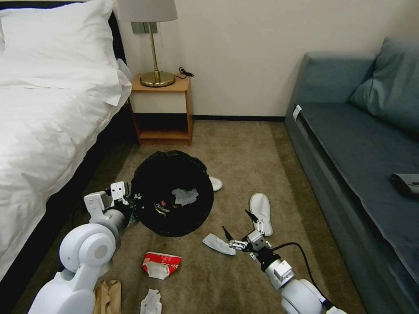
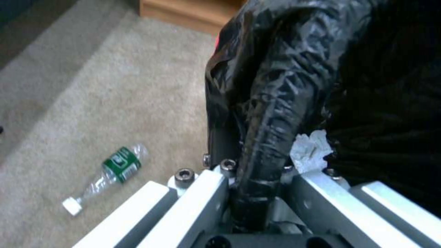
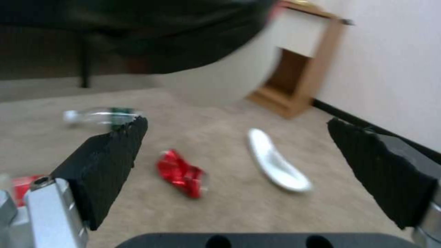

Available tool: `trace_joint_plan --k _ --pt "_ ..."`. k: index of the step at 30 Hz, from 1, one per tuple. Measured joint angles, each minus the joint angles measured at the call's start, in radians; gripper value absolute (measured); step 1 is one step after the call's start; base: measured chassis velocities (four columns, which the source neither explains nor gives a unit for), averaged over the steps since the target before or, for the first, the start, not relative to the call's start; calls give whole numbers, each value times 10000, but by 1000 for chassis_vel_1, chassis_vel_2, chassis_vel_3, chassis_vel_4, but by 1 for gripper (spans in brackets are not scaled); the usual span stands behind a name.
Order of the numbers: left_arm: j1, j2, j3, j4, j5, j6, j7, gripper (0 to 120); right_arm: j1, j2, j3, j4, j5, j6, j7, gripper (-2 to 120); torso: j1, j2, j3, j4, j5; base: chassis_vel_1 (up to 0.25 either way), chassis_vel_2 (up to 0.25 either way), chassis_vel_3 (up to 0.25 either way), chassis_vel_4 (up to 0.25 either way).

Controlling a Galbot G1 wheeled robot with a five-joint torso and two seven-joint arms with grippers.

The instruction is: Pick up the trash bin, then pick up the garbage on the floor and place it into the trash bin.

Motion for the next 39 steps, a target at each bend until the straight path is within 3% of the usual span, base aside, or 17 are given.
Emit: trace_joint_plan --k 2,4,5,7,8,11,14,21,23,27,35,39 --pt "-58 -33 -45 42 35 0 32 0 376 -56 -497 -145 90 12 35 100 0 0 1 1 -2 0 0 0 0" --pt "-218 -258 -169 173 182 0 128 0 1869 -66 -2512 -819 575 13 346 100 0 0 1 0 -1 0 0 0 0" --pt "-218 -258 -169 173 182 0 128 0 1869 -66 -2512 -819 575 13 346 100 0 0 1 0 -1 0 0 0 0" --pt "-262 -531 -198 278 418 -1 242 0 3752 204 -4897 -1652 1355 -76 455 100 2 -1 3 -3 5 0 0 0 0" --pt "-262 -531 -198 278 418 -1 242 0 3752 204 -4897 -1652 1355 -76 455 100 2 -1 3 -3 5 0 0 0 0" --pt "-264 -824 -246 355 750 0 412 0 5895 813 -7698 -2481 3156 -224 397 100 2 -1 4 5 -2 0 0 0 0" --pt "-340 -902 -324 374 845 -1 495 0 6710 1247 -8914 -2697 4103 -446 293 100 2 0 1 1 -5 0 0 0 0" --pt "-515 -891 -432 471 904 0 570 0 7696 1687 -10005 -2704 5407 -929 -238 100 2 -1 2 0 -3 0 0 0 0" --pt "-583 -951 -411 508 963 -1 611 0 8496 1823 -10620 -2595 6300 -1109 -658 100 2 -1 1 0 -2 0 0 0 0" --pt "-622 -1093 -359 530 1038 -19 634 0 9225 1937 -11118 -2542 6910 -1243 -1367 100 2 -1 1 -1 -1 0 0 0 0" --pt "-616 -1079 -379 518 1066 -75 645 0 9847 2091 -11527 -2693 7226 -1453 -2499 100 1 -1 1 -2 -2 0 0 0 0" --pt "-615 -1025 -414 521 1068 -136 653 0 10318 2413 -11778 -2868 7586 -1766 -3548 100 0 0 0 0 -2 0 0 0 0"
